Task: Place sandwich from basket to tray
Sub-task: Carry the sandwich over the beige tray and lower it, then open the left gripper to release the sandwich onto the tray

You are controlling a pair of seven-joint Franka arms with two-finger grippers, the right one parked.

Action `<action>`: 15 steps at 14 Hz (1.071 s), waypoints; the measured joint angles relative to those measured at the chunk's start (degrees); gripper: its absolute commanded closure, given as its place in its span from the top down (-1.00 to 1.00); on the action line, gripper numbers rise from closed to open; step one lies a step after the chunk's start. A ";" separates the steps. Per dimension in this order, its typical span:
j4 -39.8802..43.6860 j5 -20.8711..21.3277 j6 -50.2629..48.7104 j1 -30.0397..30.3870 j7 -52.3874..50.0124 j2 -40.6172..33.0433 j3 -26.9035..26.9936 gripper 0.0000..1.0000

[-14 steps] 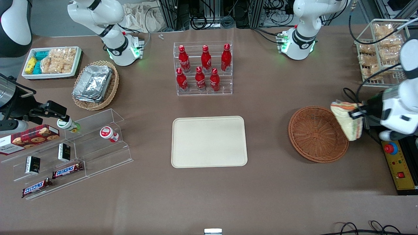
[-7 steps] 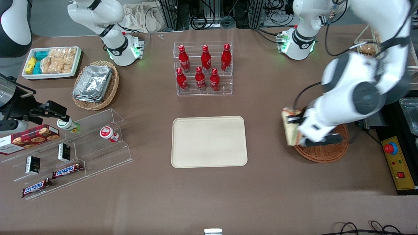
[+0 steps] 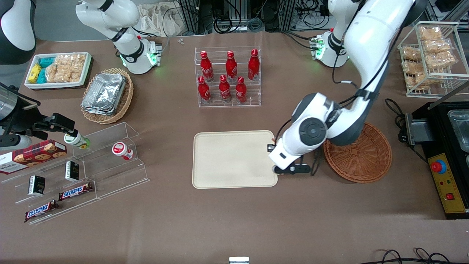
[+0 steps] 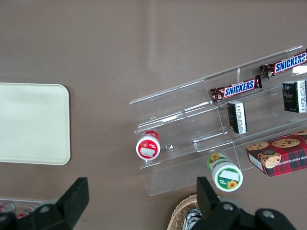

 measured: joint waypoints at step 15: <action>1.22 1.24 4.77 -2.74 -1.09 6.49 0.20 1.00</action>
